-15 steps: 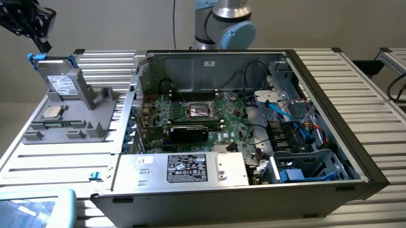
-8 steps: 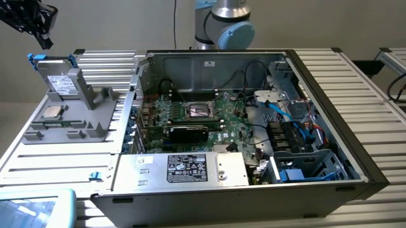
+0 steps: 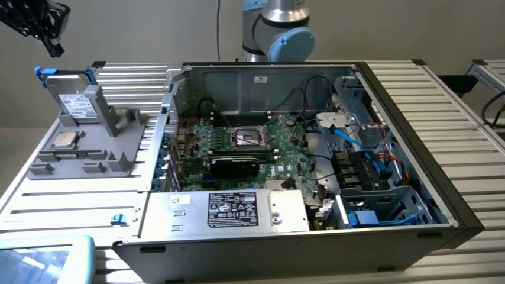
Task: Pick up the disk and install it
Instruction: 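Reach for the disk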
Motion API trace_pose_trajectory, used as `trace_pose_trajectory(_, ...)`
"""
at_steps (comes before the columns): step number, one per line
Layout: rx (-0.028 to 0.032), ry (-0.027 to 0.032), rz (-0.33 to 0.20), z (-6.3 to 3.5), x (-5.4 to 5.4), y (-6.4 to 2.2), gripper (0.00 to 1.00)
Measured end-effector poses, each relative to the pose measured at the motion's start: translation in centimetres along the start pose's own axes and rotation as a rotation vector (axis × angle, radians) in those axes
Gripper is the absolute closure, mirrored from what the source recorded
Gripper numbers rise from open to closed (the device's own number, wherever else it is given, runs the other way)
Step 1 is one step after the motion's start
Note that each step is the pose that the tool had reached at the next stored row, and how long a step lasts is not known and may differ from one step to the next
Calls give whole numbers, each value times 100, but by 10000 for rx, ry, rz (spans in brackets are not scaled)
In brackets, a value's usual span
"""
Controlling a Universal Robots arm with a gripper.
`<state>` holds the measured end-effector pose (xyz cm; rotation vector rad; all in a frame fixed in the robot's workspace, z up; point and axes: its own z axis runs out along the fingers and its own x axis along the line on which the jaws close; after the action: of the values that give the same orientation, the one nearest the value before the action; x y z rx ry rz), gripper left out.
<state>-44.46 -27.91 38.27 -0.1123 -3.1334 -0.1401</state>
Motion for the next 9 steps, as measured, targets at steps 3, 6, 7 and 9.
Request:
trace_pose_trajectory(3,1,3,0,6,61,51,89)
trace_pose_trajectory(6,1,7,0,13,153,82,89)
trace_pose_trajectory(7,1,14,1,15,186,86,89)
trace_pose_trajectory(9,3,42,2,20,249,90,89)
